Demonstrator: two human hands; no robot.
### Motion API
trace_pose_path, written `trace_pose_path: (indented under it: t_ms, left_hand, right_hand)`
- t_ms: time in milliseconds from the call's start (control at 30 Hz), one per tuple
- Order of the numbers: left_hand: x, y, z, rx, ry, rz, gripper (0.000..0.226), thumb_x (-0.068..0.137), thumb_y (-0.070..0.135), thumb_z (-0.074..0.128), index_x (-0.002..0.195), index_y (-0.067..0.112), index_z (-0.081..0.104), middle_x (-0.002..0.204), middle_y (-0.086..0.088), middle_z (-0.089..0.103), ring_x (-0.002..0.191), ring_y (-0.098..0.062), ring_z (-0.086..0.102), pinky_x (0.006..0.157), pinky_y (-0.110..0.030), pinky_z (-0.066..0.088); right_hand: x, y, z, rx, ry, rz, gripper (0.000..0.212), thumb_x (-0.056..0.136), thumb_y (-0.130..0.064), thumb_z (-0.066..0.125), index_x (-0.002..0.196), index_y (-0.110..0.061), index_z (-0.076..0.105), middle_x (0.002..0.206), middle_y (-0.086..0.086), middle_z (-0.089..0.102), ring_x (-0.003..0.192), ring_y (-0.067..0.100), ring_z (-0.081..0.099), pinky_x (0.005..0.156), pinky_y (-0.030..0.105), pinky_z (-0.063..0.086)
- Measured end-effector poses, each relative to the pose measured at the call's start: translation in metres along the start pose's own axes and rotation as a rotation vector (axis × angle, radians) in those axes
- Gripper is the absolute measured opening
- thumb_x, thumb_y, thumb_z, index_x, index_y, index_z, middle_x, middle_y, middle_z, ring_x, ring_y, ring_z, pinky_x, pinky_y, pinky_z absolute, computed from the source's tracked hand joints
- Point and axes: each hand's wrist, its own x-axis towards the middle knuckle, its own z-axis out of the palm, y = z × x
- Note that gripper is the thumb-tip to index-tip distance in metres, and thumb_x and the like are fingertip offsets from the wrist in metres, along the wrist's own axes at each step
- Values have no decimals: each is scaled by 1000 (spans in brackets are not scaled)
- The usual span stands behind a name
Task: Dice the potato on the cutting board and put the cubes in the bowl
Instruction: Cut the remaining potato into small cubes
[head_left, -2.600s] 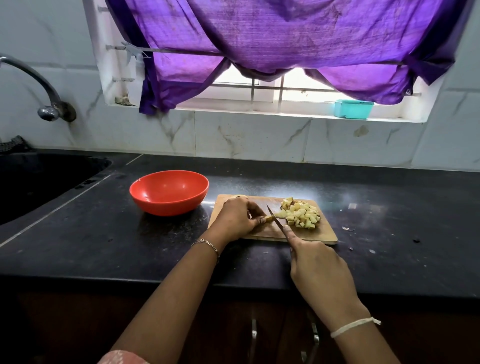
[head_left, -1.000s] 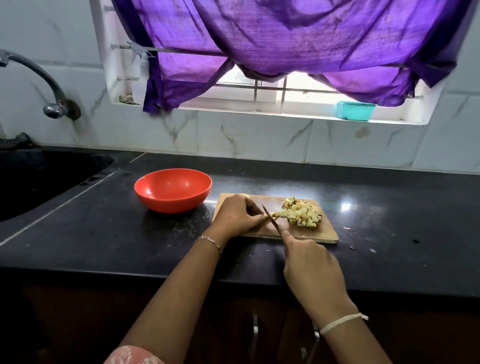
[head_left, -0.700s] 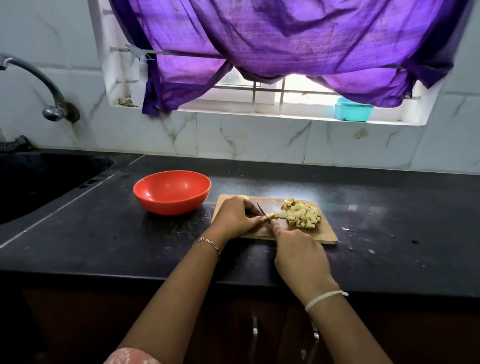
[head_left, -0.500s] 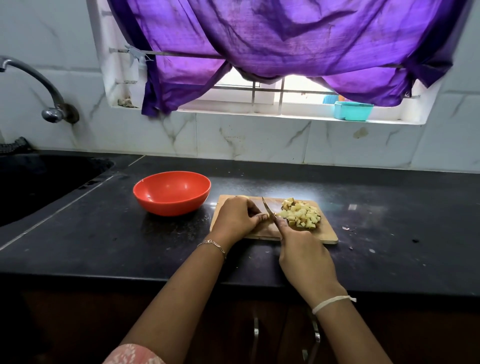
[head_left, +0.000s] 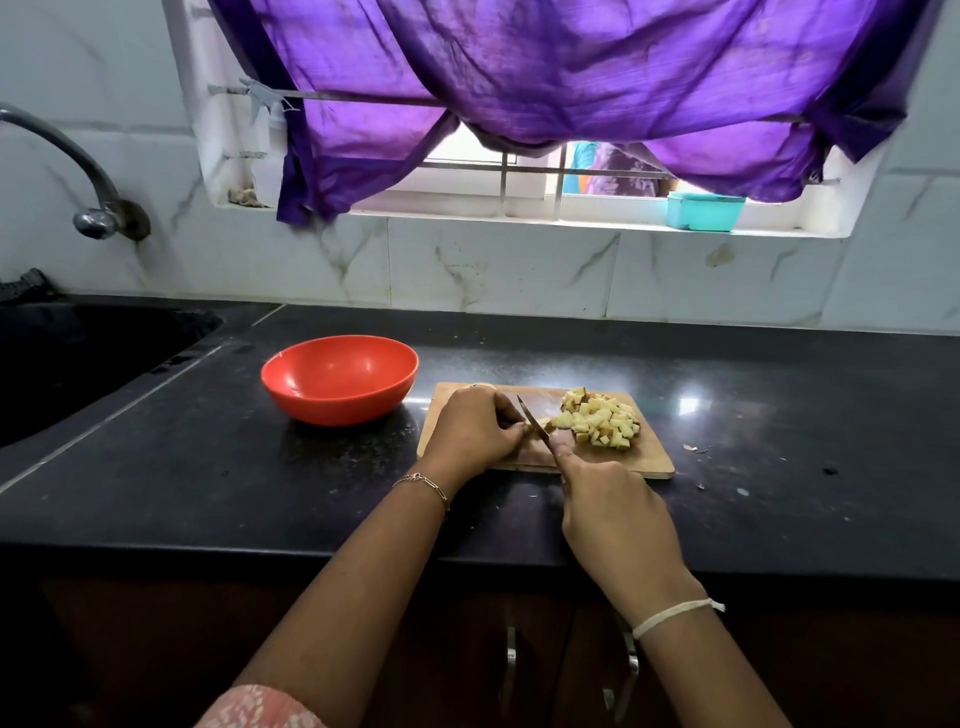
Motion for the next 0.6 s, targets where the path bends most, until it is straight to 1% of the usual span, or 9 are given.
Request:
trace_pose_path:
  t_ms: [100,167,267,367,400,467,533,600]
  left_hand:
    - [1,0,0,-27,-11,-7,11,81,21,73,89,16,78,88,2,73,76,-6,60,80,-22,51]
    - [1,-1,0,-37,-23,-8,10,81,19,73,89,15,78,88,2,73,75,-5,59,79,-21,50]
    - [1,-2,0,-46,-34,-8,10,81,18,73,88,16,78,87,3,73,72,-3,56,72,-15,45]
    - [0,-1,-1,-52,-38,-6,10,81,18,72,88,16,79,82,6,71,69,-3,55,65,-10,40]
    - [0,-1,-1,-49,-38,-7,11,81,18,72,88,16,79,83,5,72,71,-4,56,67,-12,40]
    - [0,-1,-1,-50,-43,-16,12,80,19,71,90,16,79,88,2,73,78,-7,61,74,-17,45]
    - [1,-2,0,-58,-39,-28,12,80,20,73,89,16,79,90,1,74,86,-10,65,83,-23,49]
    - [1,-1,0,-57,-17,-38,10,79,22,75,86,15,78,88,1,75,86,-11,66,85,-25,50]
  right_hand:
    - [2,-1,0,-66,-33,-19,60,99,-10,37,153,-31,19,109,4,63,100,23,61,72,33,47]
    - [4,-3,0,-92,-44,-35,62,98,-6,36,153,-28,17,109,4,62,99,23,61,72,33,48]
    - [8,-6,3,-114,-58,-52,62,97,-3,35,153,-23,19,110,5,62,99,25,61,74,35,49]
    - [12,-10,3,-105,-51,-29,58,98,-5,34,152,-22,23,114,6,61,102,26,62,76,35,49]
    - [13,-11,3,-87,-48,-11,57,98,-5,35,152,-22,25,118,7,60,103,26,62,77,35,49]
    - [13,-10,2,-30,-41,30,57,97,-7,37,151,-23,27,123,7,58,104,26,61,76,34,49]
    - [9,-8,1,29,-19,65,58,97,-10,39,151,-27,27,118,8,62,102,26,62,72,33,47]
    - [4,-5,1,65,7,73,59,97,-12,40,151,-31,25,107,7,65,98,25,62,69,33,46]
